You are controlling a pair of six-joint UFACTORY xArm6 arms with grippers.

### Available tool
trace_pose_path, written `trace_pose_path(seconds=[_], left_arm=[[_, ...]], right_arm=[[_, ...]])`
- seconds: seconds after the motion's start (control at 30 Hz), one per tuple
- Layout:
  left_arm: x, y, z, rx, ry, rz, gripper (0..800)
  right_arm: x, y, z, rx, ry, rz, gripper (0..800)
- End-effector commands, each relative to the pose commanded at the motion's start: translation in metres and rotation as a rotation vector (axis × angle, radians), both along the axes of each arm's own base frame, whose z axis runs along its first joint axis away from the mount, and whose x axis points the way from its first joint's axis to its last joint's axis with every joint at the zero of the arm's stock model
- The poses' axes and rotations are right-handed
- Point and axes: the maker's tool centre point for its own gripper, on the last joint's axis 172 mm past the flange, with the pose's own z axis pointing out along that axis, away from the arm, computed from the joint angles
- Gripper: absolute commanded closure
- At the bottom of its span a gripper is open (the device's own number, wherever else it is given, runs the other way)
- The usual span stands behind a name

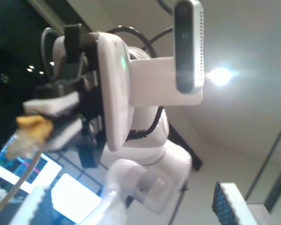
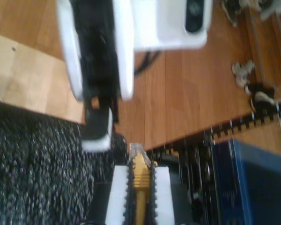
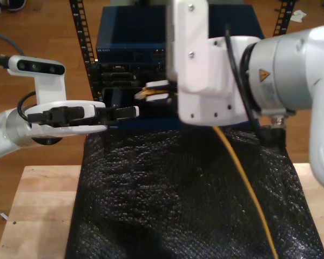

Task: Grab the cable and plug it in

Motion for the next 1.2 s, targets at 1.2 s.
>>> trace_pose_path(seconds=[1.2], left_arm=[[0.005, 0.027, -0.082, 0.853, -0.417, 0.066, 3]], right_arm=[[0.0, -0.16, -0.102, -0.038, 0.67, -0.371, 800]])
